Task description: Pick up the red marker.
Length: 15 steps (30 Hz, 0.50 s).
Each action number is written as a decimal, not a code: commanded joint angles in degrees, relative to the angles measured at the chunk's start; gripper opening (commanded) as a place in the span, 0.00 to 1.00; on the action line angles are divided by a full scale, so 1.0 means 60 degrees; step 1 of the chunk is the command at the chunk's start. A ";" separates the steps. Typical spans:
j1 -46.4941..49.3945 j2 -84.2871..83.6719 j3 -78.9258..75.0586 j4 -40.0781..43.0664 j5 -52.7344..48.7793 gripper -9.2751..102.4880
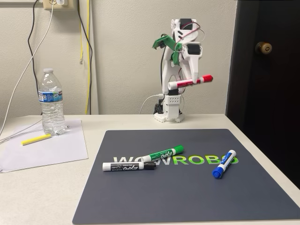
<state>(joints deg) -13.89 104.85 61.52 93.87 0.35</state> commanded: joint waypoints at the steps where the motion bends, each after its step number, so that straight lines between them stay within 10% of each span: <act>1: -0.0015 0.1055 0.0967 -0.0864 0.0322 0.11; 15: 0.2021 0.4365 0.6768 -0.5698 0.0044 0.11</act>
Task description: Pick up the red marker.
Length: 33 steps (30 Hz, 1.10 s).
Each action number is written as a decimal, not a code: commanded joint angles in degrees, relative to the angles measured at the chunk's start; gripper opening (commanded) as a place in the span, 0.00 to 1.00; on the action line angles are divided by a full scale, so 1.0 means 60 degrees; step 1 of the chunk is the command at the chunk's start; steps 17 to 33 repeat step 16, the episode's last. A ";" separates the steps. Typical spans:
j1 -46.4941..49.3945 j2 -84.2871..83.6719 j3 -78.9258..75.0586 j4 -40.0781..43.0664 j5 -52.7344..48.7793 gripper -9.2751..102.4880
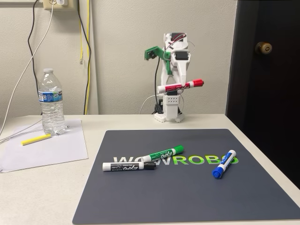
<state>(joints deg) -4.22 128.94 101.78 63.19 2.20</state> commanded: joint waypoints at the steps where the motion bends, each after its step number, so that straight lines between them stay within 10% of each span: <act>1: 0.0615 0.0352 0.0161 -0.0791 -0.0308 0.11; 33: 0.0688 0.1245 0.2036 -0.2300 -0.0659 0.11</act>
